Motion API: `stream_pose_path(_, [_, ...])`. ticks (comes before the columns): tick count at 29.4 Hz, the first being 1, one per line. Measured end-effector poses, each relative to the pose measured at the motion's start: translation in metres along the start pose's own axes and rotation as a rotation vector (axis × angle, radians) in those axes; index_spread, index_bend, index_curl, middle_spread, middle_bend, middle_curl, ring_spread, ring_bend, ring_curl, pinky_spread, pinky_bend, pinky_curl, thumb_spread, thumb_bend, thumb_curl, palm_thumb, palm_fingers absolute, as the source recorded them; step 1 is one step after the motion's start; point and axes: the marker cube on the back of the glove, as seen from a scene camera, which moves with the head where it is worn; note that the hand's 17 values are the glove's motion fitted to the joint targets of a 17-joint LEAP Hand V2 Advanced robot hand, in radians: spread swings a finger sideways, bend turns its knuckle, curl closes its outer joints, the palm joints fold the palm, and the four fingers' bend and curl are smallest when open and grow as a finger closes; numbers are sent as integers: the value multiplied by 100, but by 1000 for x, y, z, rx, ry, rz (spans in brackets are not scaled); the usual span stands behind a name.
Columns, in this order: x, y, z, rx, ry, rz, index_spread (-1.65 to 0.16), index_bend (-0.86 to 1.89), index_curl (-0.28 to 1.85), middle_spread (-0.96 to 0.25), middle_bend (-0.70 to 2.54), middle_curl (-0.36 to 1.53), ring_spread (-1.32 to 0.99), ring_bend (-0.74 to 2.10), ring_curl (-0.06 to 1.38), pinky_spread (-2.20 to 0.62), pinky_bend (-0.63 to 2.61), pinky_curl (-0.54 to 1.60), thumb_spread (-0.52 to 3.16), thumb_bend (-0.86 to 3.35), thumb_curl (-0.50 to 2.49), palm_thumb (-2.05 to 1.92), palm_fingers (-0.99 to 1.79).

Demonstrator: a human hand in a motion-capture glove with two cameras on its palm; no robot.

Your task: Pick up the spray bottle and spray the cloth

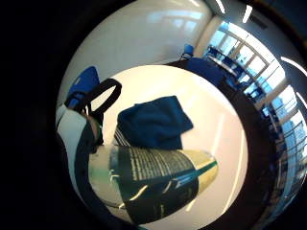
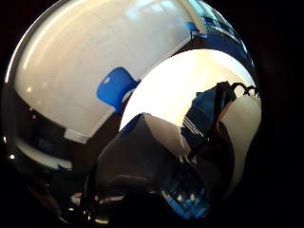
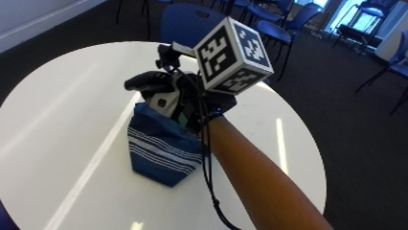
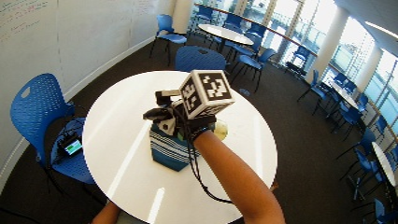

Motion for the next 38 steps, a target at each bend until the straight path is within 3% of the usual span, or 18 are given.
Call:
stream_pose_path(9, [13,-9,-19,44,-321,136,-24,53,55,-21,63,50,-23,60,45,-29,35,40,20,-3,83,86,140])
stream_pose_path(38, [6,-32,-13,86,-891,343,-24,54,55,-21,64,50,-23,58,45,-29,35,41,20,-3,84,86,140])
